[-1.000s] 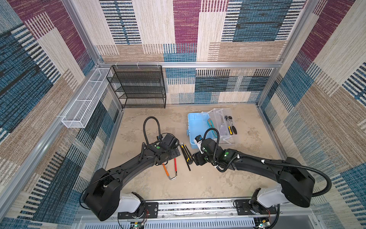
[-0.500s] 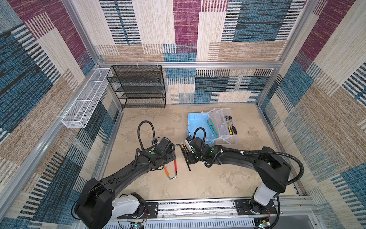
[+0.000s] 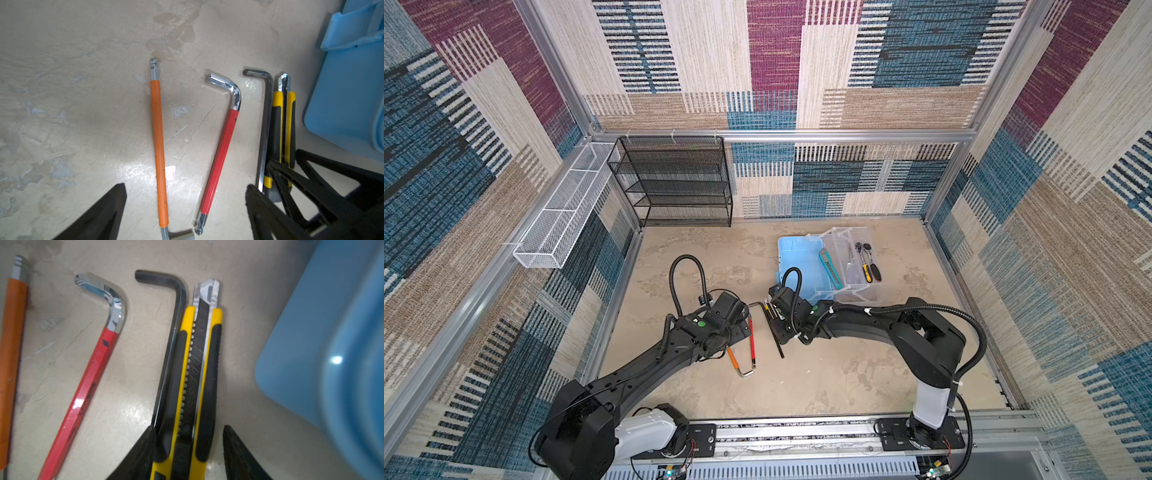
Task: Pack the tool kit
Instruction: 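Lower the right gripper onto the yellow-black utility knife and close on it, then lift the yellow-black knife and lower it into the lid tray beside the teal knife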
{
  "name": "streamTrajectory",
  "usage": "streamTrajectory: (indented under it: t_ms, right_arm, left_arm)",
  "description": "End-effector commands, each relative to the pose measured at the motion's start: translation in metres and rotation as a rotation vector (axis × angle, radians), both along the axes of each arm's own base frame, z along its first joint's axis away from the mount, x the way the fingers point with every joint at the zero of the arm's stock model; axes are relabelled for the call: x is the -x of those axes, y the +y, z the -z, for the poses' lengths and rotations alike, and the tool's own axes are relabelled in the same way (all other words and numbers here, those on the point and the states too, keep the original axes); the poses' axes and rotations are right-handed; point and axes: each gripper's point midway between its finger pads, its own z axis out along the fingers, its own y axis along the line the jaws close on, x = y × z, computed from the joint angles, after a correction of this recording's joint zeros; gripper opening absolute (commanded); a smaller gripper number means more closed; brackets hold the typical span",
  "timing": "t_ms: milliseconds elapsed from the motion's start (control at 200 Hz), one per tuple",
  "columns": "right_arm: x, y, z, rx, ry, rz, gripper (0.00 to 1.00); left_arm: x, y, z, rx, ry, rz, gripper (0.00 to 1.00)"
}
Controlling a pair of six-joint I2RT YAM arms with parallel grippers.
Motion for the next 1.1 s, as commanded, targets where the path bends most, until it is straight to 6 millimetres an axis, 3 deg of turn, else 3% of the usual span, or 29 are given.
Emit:
streamTrajectory:
  t_ms: [0,225,346,436,576,841,1097]
  right_arm:
    - [-0.002,-0.006,0.007,0.042,-0.004,0.003,0.54]
    - [-0.004,-0.003,0.012,0.060,-0.006,-0.016,0.54]
    - [-0.002,-0.002,0.015,0.052,0.004,-0.024,0.63]
    - [-0.001,-0.003,0.020,0.063,0.008,-0.030,0.64]
    - [-0.001,-0.002,0.022,0.068,0.010,-0.043,0.51]
    - [0.003,-0.004,0.017,0.057,0.015,-0.050,0.39]
    - [0.001,0.001,-0.021,-0.031,-0.020,-0.021,0.25]
  left_arm:
    - [-0.001,0.005,-0.002,-0.014,-0.011,-0.020,0.93]
    - [-0.002,0.004,-0.001,-0.012,-0.009,-0.021,0.93]
    - [-0.002,0.003,-0.001,-0.006,-0.011,-0.020,0.93]
    - [-0.003,0.002,-0.002,-0.001,-0.014,-0.019,0.93]
    - [-0.003,0.002,-0.002,0.002,-0.016,-0.018,0.93]
    - [-0.003,0.002,-0.003,-0.003,-0.016,-0.019,0.93]
    - [-0.009,-0.001,-0.006,-0.011,-0.016,-0.002,0.92]
